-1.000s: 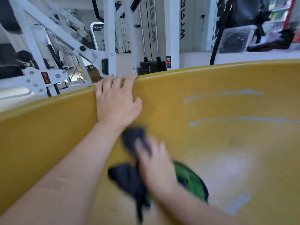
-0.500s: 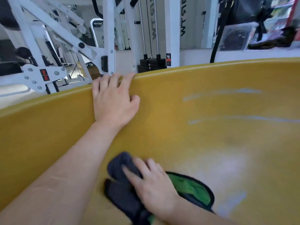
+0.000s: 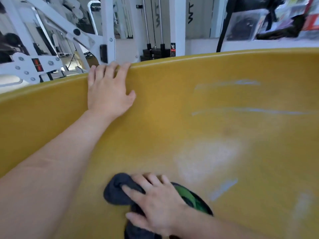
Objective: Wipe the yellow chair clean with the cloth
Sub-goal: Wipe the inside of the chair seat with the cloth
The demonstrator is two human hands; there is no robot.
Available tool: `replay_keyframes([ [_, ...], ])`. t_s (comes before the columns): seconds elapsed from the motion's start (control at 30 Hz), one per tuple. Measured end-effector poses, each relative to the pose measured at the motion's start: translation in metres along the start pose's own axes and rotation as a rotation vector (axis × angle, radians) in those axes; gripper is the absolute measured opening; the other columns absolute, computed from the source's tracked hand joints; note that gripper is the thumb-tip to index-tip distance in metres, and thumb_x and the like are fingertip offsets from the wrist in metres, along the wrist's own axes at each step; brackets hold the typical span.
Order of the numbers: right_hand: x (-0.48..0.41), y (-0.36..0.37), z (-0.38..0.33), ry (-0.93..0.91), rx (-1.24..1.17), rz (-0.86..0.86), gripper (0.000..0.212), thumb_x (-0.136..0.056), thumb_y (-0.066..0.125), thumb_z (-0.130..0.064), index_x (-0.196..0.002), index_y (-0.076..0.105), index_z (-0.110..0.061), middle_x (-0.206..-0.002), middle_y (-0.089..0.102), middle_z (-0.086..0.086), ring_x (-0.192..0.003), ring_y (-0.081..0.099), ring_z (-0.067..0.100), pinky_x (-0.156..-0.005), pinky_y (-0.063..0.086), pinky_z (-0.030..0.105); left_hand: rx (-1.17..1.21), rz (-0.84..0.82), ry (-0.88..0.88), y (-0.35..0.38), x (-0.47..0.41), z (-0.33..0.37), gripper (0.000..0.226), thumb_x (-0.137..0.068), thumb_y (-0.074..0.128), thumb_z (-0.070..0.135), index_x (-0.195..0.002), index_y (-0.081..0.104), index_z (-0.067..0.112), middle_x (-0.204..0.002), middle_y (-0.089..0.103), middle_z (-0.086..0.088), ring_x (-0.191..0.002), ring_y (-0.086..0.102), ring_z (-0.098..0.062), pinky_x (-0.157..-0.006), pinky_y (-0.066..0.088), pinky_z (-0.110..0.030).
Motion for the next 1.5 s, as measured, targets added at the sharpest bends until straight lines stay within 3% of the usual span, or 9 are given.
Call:
replay_keyframes([
  [0.13, 0.036, -0.044, 0.143, 0.447, 0.339, 0.184, 0.058, -0.080, 0.050, -0.049, -0.137, 0.045, -0.036, -0.129, 0.053, 0.004, -0.105, 0.052, 0.030, -0.072, 0.045, 0.041, -0.042, -0.028, 0.089, -0.001, 0.007, -0.001, 0.078, -0.085, 0.060, 0.040, -0.149, 0.020, 0.023, -0.151, 0.030, -0.013, -0.141, 0.022, -0.032, -0.118, 0.007, -0.049],
  [0.23, 0.086, -0.044, 0.175, 1.072, -0.035, 0.323, 0.059, -0.089, 0.050, -0.039, -0.145, 0.032, -0.032, -0.134, 0.042, 0.010, -0.110, 0.040, 0.034, -0.081, 0.045, 0.045, -0.062, -0.050, 0.078, 0.000, 0.015, -0.001, 0.087, -0.082, 0.066, 0.039, -0.151, 0.017, 0.022, -0.155, 0.023, -0.014, -0.144, 0.015, -0.032, -0.119, 0.004, -0.048],
  [0.4, -0.011, -0.003, -0.039, 0.435, -0.506, -0.018, 0.054, -0.094, 0.047, -0.041, -0.143, 0.030, -0.025, -0.129, 0.029, 0.012, -0.118, 0.032, 0.037, -0.089, 0.038, 0.054, -0.011, -0.044, -0.008, -0.009, 0.002, 0.013, 0.086, -0.076, 0.074, 0.043, -0.146, 0.028, 0.022, -0.146, 0.034, -0.021, -0.135, 0.026, -0.042, -0.115, 0.017, -0.056],
  [0.5, 0.009, -0.015, -0.019, 0.219, -0.256, -0.045, 0.046, -0.098, 0.040, -0.044, -0.141, 0.033, -0.031, -0.128, 0.037, 0.011, -0.116, 0.033, 0.033, -0.092, 0.033, 0.054, -0.048, -0.121, -0.009, -0.004, 0.011, 0.016, 0.092, -0.076, 0.076, 0.036, -0.149, 0.022, 0.022, -0.153, 0.020, -0.021, -0.142, 0.014, -0.041, -0.117, 0.011, -0.053],
  [0.73, 0.159, -0.045, 0.181, 1.266, -0.026, 0.194, 0.057, -0.094, 0.042, -0.048, -0.146, 0.027, -0.031, -0.132, 0.040, 0.012, -0.118, 0.038, 0.035, -0.089, 0.039, 0.045, 0.019, -0.461, 0.226, 0.064, 0.136, 0.067, 0.054, -0.086, 0.059, 0.040, -0.138, 0.046, 0.031, -0.160, 0.014, -0.003, -0.146, 0.013, -0.025, -0.113, 0.021, -0.050],
  [0.93, 0.072, -0.010, -0.035, 0.282, -0.360, -0.114, 0.059, -0.090, 0.048, -0.057, -0.142, 0.033, -0.034, -0.116, 0.043, 0.012, -0.111, 0.039, 0.033, -0.089, 0.032, 0.050, -0.020, -0.372, 0.306, 0.083, 0.166, 0.065, 0.051, -0.093, 0.048, 0.032, -0.142, 0.043, 0.021, -0.158, 0.024, -0.003, -0.144, 0.022, -0.024, -0.110, 0.026, -0.055],
  [1.17, 0.187, -0.066, 0.210, 1.274, 0.038, 0.248, 0.053, -0.090, 0.046, -0.051, -0.139, 0.036, -0.035, -0.119, 0.045, 0.014, -0.116, 0.041, 0.038, -0.090, 0.038, 0.047, 0.029, -0.415, 0.269, 0.086, 0.170, 0.064, 0.056, -0.087, 0.059, 0.024, -0.141, 0.045, 0.021, -0.157, 0.026, -0.005, -0.144, 0.023, -0.026, -0.111, 0.025, -0.054],
  [1.37, 0.074, -0.010, -0.094, 0.279, -0.621, -0.234, 0.046, -0.094, 0.052, -0.042, -0.137, 0.042, -0.033, -0.112, 0.037, 0.014, -0.113, 0.039, 0.035, -0.091, 0.038, 0.046, 0.157, -0.453, 0.187, 0.080, 0.167, 0.068, 0.049, -0.088, 0.051, 0.013, -0.134, 0.054, 0.031, -0.159, 0.021, 0.000, -0.147, 0.013, -0.022, -0.115, 0.015, -0.051],
  [1.5, 0.134, -0.019, 0.030, 0.385, -0.315, -0.224, 0.055, -0.091, 0.054, -0.045, -0.143, 0.036, -0.043, -0.113, 0.042, 0.007, -0.118, 0.044, 0.032, -0.095, 0.040, 0.042, 0.135, -0.539, 0.203, 0.079, 0.168, 0.066, 0.051, -0.089, 0.046, 0.018, -0.137, 0.048, 0.036, -0.161, 0.013, 0.005, -0.147, 0.007, -0.016, -0.117, 0.013, -0.045],
])
Point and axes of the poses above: each hand's wrist, its own x-axis away from the middle knuckle, its own y-axis out of the palm, z = x × y, the point moved 8 cm from there along -x, towards the middle knuckle
